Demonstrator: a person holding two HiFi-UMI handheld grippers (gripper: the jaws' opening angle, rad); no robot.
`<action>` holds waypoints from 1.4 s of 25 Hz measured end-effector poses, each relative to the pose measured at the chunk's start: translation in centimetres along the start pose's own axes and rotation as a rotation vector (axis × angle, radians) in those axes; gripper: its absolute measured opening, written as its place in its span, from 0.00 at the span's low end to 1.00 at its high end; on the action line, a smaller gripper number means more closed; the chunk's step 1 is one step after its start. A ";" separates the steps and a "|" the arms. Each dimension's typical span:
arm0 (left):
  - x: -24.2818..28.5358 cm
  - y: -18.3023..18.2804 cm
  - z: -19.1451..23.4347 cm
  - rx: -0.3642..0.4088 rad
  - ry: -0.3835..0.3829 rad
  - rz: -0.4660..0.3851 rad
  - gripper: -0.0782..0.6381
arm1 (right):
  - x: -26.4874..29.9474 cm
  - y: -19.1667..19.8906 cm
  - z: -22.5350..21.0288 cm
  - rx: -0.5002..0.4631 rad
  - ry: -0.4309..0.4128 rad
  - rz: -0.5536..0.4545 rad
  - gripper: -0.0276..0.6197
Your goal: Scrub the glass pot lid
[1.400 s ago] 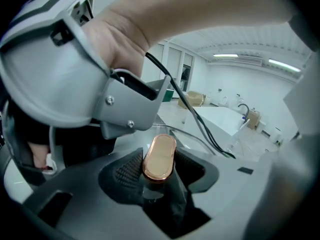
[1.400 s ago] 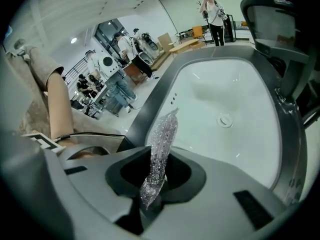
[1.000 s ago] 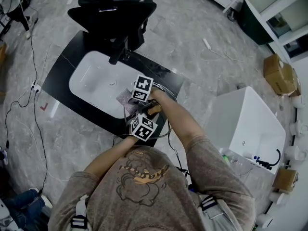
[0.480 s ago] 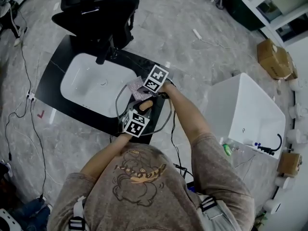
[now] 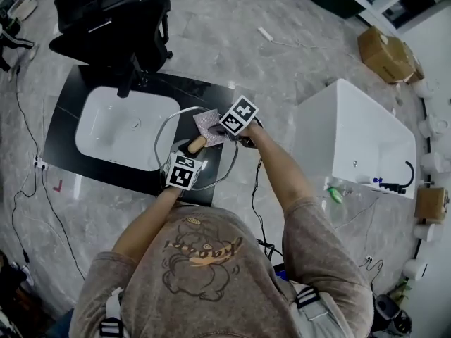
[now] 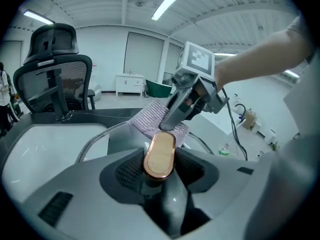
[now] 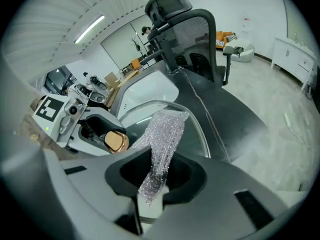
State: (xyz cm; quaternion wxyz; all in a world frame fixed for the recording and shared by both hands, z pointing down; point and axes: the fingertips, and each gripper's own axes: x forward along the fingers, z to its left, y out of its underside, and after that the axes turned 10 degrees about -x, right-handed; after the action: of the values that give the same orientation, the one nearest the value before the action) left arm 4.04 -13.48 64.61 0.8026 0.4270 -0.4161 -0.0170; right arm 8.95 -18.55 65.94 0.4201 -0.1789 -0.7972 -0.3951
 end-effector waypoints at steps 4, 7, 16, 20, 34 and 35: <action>0.1 0.0 0.0 0.003 0.009 0.023 0.39 | -0.6 1.8 1.2 0.059 0.036 -0.052 0.18; 0.1 0.0 0.0 0.005 0.022 0.064 0.39 | -0.8 3.0 2.9 0.095 0.057 -0.082 0.18; 0.2 0.0 -0.5 0.003 0.052 0.177 0.39 | -0.7 5.9 7.4 0.243 0.110 -0.178 0.18; 0.2 0.0 -0.5 -0.007 0.049 0.210 0.39 | -0.3 6.7 9.0 0.276 0.138 -0.191 0.18; 0.3 0.2 -0.5 -0.048 0.053 0.290 0.39 | 2.1 7.7 14.0 0.272 0.109 -0.098 0.17; 0.3 0.2 -0.5 -0.050 0.052 0.295 0.39 | 2.5 7.5 14.3 0.262 0.114 -0.095 0.17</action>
State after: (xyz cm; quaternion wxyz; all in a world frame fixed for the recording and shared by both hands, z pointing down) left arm 4.51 -13.13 64.77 0.8173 0.3414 -0.4529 0.1020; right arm 4.56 -2.82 66.75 0.4653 -0.0617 -0.8242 -0.3167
